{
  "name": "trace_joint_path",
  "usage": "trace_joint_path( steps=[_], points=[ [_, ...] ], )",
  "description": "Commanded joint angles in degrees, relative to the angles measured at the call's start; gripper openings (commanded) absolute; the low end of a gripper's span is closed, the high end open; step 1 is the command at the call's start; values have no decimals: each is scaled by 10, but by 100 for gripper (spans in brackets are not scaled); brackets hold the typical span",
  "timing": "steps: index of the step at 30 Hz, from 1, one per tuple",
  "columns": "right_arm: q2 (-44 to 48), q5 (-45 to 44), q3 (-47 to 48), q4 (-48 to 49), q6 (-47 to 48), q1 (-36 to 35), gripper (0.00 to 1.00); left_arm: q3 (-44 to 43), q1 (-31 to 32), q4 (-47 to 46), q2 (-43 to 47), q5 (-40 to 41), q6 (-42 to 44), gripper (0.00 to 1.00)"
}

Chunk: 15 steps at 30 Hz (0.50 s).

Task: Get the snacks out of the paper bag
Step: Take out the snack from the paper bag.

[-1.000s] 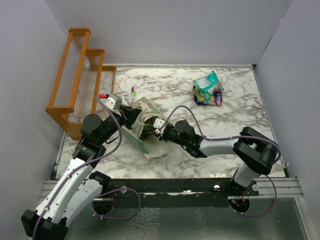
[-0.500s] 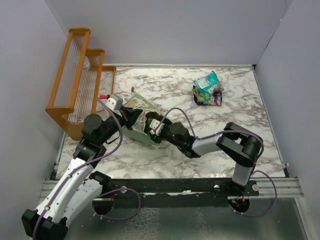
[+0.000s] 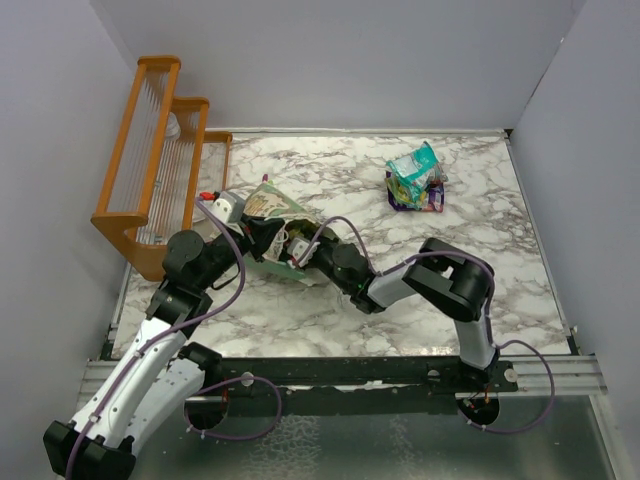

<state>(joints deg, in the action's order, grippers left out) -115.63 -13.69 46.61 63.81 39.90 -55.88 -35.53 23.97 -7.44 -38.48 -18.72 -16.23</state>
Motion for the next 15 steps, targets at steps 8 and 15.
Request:
trace_joint_path(
  steps=[8, 15],
  points=[
    [168, 77, -51, -130, -106, 2, 1, -2, -4, -19, 5, 9, 6, 0],
    [277, 194, -97, -219, -184, 2, 1, -7, -4, -7, -5, 23, 8, 0]
  ],
)
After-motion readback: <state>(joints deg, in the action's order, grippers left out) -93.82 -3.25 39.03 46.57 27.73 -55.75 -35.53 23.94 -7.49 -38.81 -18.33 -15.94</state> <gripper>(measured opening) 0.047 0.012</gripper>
